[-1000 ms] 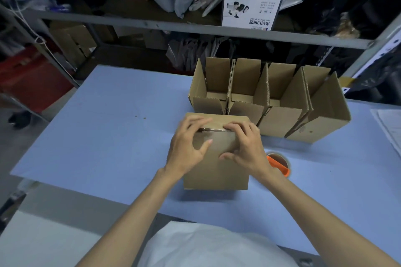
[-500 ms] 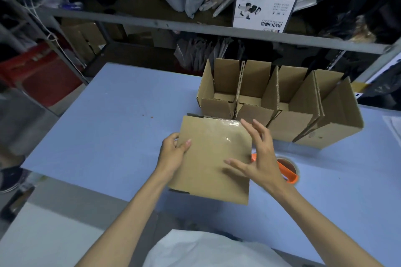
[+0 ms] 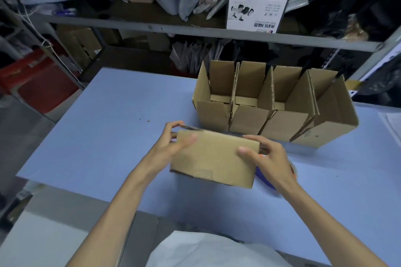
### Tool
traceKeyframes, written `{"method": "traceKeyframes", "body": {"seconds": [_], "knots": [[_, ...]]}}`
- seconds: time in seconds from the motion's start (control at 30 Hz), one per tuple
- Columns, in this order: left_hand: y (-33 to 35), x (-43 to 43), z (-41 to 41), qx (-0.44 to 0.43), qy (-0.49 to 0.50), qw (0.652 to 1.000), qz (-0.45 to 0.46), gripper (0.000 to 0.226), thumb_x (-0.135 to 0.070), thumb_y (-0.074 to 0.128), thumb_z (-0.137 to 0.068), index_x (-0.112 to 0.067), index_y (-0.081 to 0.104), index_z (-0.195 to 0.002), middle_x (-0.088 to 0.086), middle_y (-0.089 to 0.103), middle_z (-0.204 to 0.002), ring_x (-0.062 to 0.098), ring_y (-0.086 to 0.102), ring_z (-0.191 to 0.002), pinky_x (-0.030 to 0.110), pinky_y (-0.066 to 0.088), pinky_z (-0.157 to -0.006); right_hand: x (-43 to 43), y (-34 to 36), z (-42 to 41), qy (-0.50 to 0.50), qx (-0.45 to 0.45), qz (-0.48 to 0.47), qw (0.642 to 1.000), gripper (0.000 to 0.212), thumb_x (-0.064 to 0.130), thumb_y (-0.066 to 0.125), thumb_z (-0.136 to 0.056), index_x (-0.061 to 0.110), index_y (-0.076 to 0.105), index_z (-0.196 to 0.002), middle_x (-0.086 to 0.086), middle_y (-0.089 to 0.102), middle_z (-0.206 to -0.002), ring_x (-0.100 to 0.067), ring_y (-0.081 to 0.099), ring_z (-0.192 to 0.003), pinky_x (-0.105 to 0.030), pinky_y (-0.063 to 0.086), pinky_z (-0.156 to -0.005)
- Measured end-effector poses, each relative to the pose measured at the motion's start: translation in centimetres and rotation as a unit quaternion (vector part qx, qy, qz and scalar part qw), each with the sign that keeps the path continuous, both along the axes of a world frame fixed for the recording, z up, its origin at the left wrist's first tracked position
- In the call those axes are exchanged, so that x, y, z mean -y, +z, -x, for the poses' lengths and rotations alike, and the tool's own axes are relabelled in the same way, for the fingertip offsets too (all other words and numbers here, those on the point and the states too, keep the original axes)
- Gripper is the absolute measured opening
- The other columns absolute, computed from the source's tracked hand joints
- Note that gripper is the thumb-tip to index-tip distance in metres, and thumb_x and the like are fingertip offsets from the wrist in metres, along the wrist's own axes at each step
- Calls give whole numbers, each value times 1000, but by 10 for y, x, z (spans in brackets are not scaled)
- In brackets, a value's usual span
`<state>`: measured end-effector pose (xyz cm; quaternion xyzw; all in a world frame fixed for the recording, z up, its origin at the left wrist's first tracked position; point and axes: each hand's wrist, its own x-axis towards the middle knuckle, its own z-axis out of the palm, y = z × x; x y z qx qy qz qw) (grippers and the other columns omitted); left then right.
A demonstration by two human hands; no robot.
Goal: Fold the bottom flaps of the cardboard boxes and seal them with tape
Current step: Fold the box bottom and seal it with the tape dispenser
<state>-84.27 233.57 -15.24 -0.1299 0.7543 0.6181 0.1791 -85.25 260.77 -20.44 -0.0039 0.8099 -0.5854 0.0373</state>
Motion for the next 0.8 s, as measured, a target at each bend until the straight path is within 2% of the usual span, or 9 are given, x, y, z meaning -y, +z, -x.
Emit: {"method": "traceKeyframes", "body": {"seconds": [0.07, 0.13, 0.23, 0.33, 0.4, 0.47, 0.57, 0.67, 0.8], "knots": [[1, -4, -3, -44, -20, 999, 5, 84, -50, 85, -56, -50, 39, -126, -4, 64, -106, 0, 66, -86, 17, 52, -66, 0, 4, 9, -24, 22, 14, 999, 37, 56, 74, -71, 35, 69, -101, 14, 69, -100, -11, 66, -91, -34, 56, -68], [0, -8, 0, -87, 1, 996, 32, 92, -31, 90, -62, -45, 34, -133, 1, 66, -105, 5, 68, -88, 25, 58, -69, 4, 6, 14, -44, 27, 22, 998, 34, 51, 72, -77, 34, 67, -105, 16, 67, -101, -7, 64, -94, -43, 58, -76], [-3, -15, 9, -119, 58, 990, 51, 80, -21, 85, -70, -43, 37, -130, 5, 69, -104, 17, 69, -93, 41, 58, -82, 10, 9, 10, -33, 6, 23, 999, 60, 45, 74, -77, 45, 47, -131, 25, 52, -120, 10, 51, -108, -29, 53, -85], [-5, -18, 19, -143, 106, 982, 67, 70, -22, 85, -71, -42, 42, -123, -2, 72, -96, 4, 68, -84, 30, 58, -72, 12, 8, 0, 71, -34, -2, 997, 86, 36, 85, -67, 49, 37, -139, 18, 34, -141, -1, 39, -127, -16, 52, -79], [-3, -19, 26, -153, 109, 978, 88, 63, -25, 85, -70, -41, 46, -116, -8, 70, -96, -8, 63, -80, 17, 52, -62, 12, 4, -3, 79, -41, -23, 996, 84, 33, 88, -62, 42, 47, -135, 14, 30, -146, -10, 34, -134, -10, 48, -77], [-1, -23, 31, -160, 99, 978, 94, 61, -25, 84, -71, -38, 45, -116, -8, 68, -98, -7, 62, -83, 10, 48, -58, 11, 1, -4, 62, -35, -24, 997, 82, 35, 88, -61, 39, 51, -134, 13, 29, -148, -4, 30, -136, -9, 48, -78], [5, -25, 33, -176, 71, 977, 93, 72, -27, 87, -66, -36, 43, -123, -7, 67, -103, 3, 61, -96, 5, 46, -63, 7, -4, -5, 78, -35, -18, 996, 88, 39, 88, -59, 41, 47, -136, 19, 32, -147, 7, 27, -135, -13, 49, -84], [10, -17, 34, -176, -26, 981, 77, 93, -28, 92, -57, -41, 38, -132, -8, 64, -117, 7, 61, -108, 16, 52, -82, 1, -15, -6, 106, 3, 13, 994, 94, 27, 92, -58, 40, 44, -138, 20, 38, -144, -7, 47, -126, -28, 54, -88], [8, -21, 37, -204, -62, 960, 180, 79, -32, 90, -60, -42, 48, -126, -21, 59, -114, -4, 57, -103, 4, 42, -78, 8, -27, -12, 54, 60, 50, 995, 77, 24, 82, -73, 39, 45, -139, 13, 59, -122, -2, 62, -94, -12, 49, -74]]}}
